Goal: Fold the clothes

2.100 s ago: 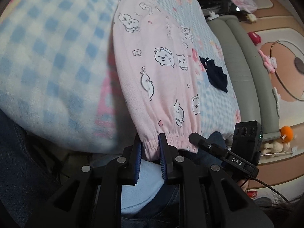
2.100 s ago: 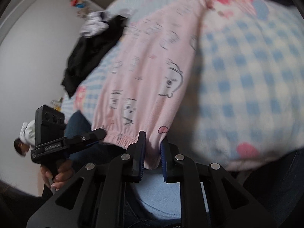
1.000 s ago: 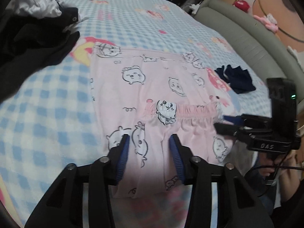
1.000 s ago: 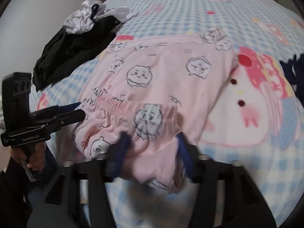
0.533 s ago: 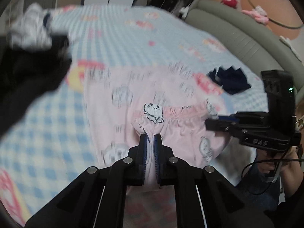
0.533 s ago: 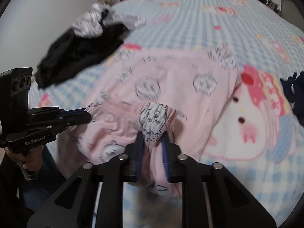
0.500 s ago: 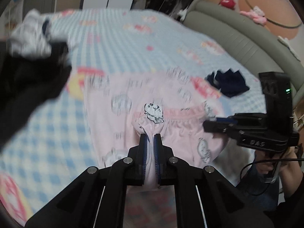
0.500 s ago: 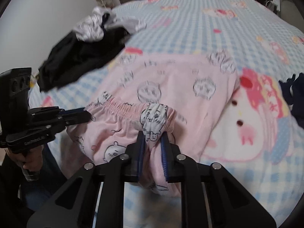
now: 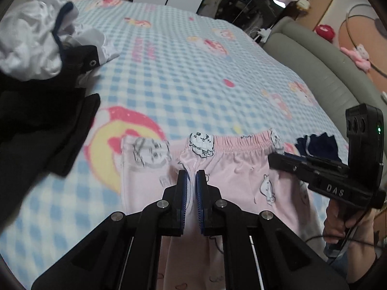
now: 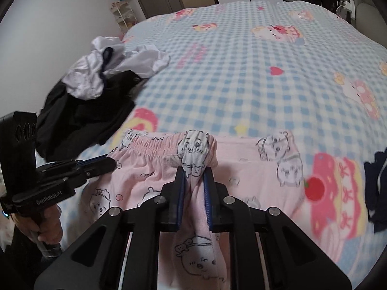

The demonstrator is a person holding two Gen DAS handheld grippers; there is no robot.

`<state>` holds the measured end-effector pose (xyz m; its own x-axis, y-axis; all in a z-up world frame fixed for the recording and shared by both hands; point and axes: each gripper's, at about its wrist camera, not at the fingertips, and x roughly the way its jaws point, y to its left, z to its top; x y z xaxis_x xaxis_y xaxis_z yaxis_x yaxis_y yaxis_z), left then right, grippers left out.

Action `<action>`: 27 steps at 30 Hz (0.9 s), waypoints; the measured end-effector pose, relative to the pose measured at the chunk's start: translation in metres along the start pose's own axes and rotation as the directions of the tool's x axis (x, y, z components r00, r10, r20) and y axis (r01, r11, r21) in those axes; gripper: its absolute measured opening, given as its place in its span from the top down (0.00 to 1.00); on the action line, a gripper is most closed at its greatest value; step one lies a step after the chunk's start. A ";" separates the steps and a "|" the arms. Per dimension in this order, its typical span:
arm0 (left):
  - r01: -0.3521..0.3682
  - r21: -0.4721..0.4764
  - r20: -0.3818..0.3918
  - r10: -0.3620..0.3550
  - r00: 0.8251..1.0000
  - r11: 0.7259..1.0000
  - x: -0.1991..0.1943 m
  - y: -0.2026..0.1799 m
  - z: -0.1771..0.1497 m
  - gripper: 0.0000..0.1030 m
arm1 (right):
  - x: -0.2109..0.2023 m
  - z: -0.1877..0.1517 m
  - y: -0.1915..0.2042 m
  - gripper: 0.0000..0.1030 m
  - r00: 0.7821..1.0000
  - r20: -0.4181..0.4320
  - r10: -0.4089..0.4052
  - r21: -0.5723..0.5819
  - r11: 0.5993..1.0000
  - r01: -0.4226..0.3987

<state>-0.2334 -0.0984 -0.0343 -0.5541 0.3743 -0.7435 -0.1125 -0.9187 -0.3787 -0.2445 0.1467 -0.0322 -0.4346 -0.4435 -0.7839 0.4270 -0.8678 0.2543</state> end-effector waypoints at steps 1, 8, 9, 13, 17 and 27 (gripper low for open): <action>-0.008 -0.009 -0.021 0.008 1.000 1.000 0.009 0.004 0.005 0.86 | 0.007 0.003 -0.003 0.85 1.000 -0.005 -0.004 0.004 1.000 0.004; -0.005 -0.103 0.040 0.009 0.999 0.995 -0.016 0.027 -0.006 0.64 | 0.021 0.004 -0.039 0.54 0.999 -0.038 0.021 0.161 0.987 -0.014; -0.006 -0.115 0.059 0.013 0.998 0.993 -0.027 0.030 -0.014 0.64 | 0.009 0.001 -0.040 0.51 1.000 -0.013 0.020 0.166 0.986 -0.018; 0.016 -0.172 0.072 -0.004 0.997 0.985 -0.058 0.041 -0.054 0.66 | -0.038 -0.030 -0.041 0.45 0.998 0.034 0.047 0.164 0.985 -0.052; 0.044 -0.231 0.028 -0.039 0.999 0.972 -0.067 0.046 -0.096 0.66 | -0.045 -0.078 -0.043 0.45 0.995 -0.049 0.081 0.193 0.979 -0.070; 0.040 -0.185 -0.004 -0.042 0.999 0.982 -0.046 0.029 -0.103 0.92 | -0.023 -0.115 -0.039 0.44 0.995 -0.006 0.096 0.303 0.949 -0.090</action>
<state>-0.1263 -0.1288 -0.0682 -0.5453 0.4130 -0.7294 0.0198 -0.8636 -0.5038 -0.1599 0.2164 -0.0887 -0.3872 -0.5233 -0.7591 0.2033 -0.8515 0.4833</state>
